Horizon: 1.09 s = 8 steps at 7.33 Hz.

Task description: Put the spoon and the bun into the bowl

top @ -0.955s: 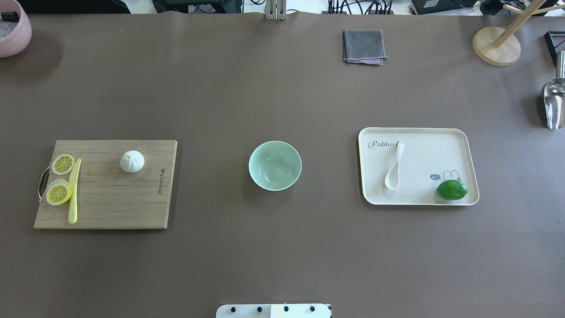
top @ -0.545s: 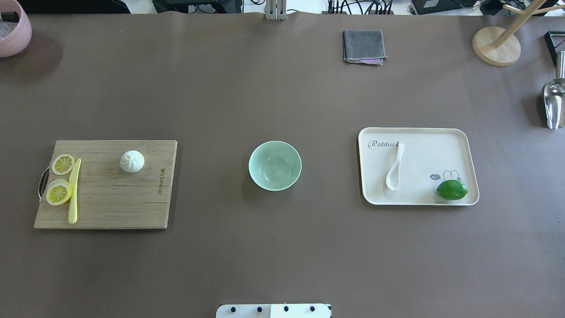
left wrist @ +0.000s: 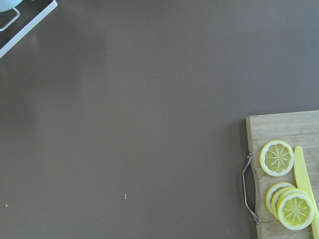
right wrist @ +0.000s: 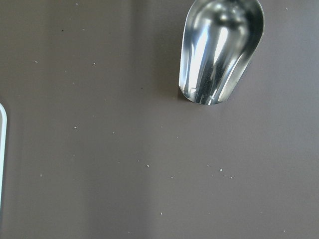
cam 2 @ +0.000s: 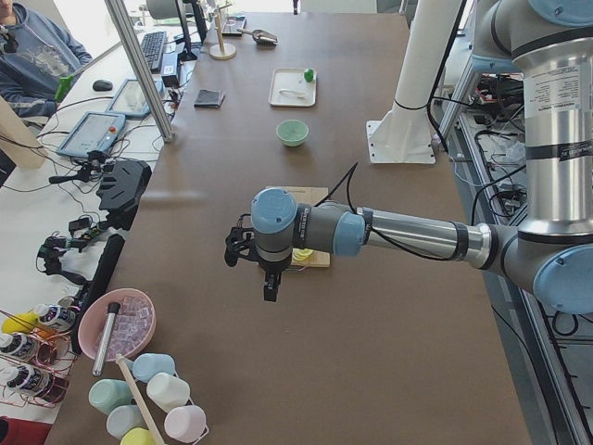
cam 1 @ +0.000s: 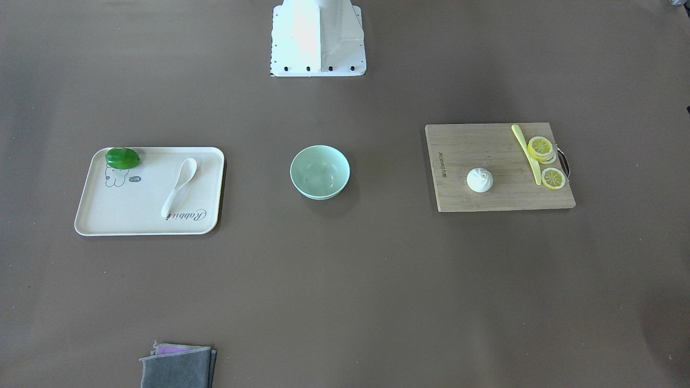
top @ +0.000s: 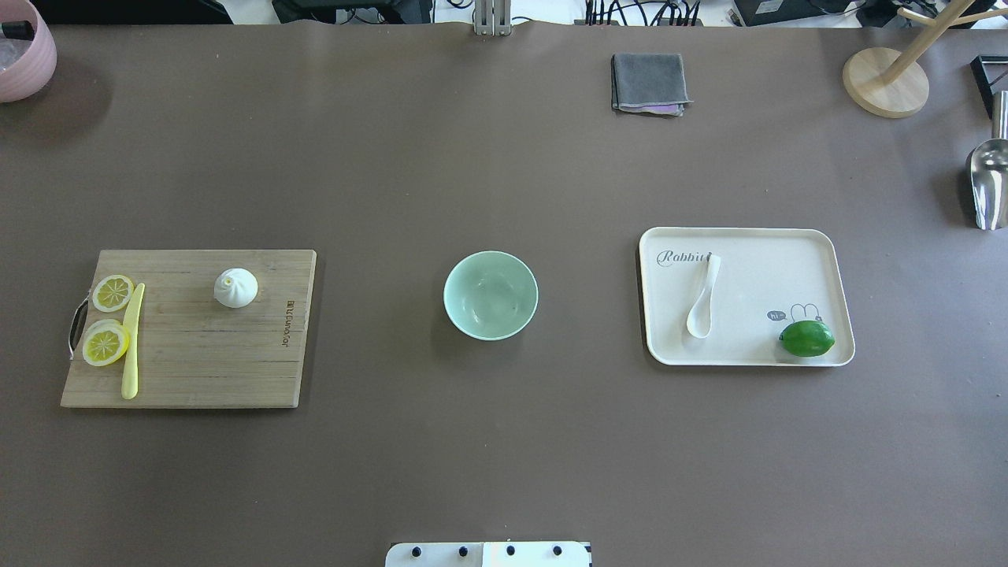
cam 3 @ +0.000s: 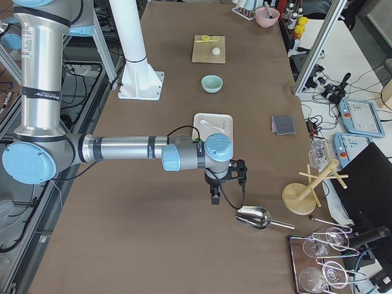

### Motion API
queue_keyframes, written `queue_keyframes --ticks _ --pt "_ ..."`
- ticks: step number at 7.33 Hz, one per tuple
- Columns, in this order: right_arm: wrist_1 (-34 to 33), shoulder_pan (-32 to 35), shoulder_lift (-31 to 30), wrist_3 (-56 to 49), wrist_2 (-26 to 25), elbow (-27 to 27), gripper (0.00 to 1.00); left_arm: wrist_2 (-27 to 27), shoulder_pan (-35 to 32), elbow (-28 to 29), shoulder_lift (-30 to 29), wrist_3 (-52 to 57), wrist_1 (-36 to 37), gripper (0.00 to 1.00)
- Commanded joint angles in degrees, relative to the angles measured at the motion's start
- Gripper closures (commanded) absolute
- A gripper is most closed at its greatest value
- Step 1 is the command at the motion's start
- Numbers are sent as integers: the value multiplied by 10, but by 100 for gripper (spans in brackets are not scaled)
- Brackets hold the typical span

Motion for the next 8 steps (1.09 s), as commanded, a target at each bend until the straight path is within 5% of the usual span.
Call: queue_keyframes --ticks 1,6,8 --pt "0 0 1 0 0 0 0 -3 0 -3 -2 -3 0 2" --pt "15 -25 0 39 54 37 0 -7 1 -33 0 -7 -4 2" --pt "149 -109 4 245 40 55 0 -8 5 -45 -6 -5 -5 2"
